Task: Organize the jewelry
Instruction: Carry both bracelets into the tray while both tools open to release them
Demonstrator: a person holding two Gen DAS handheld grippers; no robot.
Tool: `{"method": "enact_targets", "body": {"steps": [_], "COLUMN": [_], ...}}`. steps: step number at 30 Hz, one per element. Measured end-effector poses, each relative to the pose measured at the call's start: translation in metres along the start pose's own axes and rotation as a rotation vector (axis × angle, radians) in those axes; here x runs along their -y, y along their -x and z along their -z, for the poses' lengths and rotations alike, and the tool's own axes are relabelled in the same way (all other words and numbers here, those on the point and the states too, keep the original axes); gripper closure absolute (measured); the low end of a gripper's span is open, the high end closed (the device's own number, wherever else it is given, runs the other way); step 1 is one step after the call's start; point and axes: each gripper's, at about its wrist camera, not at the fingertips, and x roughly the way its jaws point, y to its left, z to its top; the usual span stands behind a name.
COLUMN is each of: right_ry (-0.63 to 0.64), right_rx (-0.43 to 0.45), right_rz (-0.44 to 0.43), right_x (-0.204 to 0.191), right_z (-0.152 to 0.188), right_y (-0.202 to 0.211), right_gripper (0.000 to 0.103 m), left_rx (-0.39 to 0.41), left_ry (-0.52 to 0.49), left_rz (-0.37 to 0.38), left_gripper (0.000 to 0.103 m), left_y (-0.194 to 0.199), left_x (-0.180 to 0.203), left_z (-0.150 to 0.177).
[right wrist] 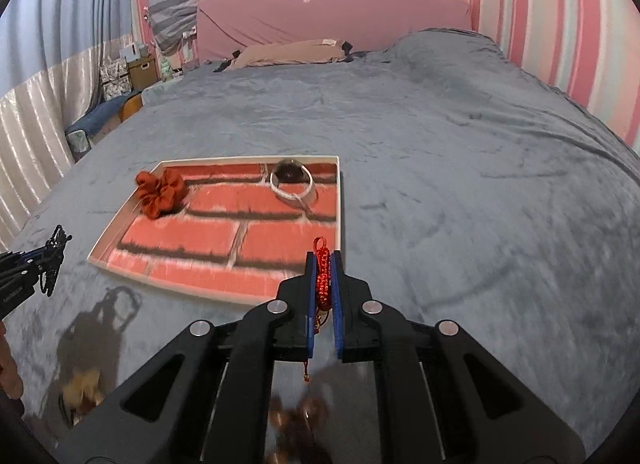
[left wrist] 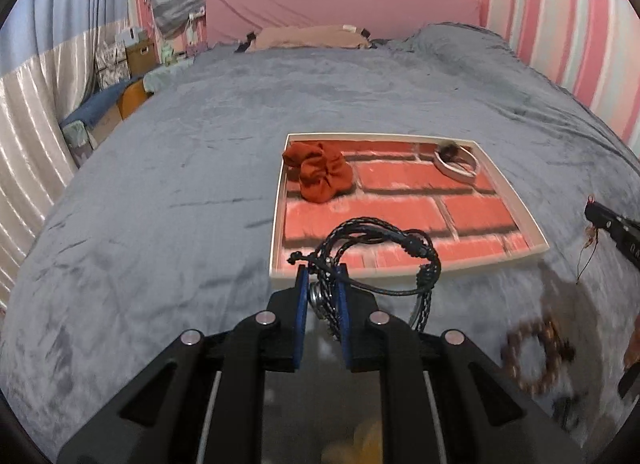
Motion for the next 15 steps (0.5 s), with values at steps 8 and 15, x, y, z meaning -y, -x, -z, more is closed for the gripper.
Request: {"method": "enact_targets", "body": {"steps": [8, 15], "right_ry": [-0.021, -0.006], "right_rx": [-0.095, -0.167], "right_rz": [-0.02, -0.005], "right_x": [-0.019, -0.029], "right_z": [-0.041, -0.05], "right_y": [-0.088, -0.145], "right_gripper": [0.095, 0.095], "left_rx": [-0.064, -0.125], "left_ry": [0.008, 0.035], "left_rz": [-0.03, -0.05], "left_gripper": [0.089, 0.089], "left_y": [-0.077, -0.135], "left_x": [-0.009, -0.021], "left_z": [-0.052, -0.066]}}
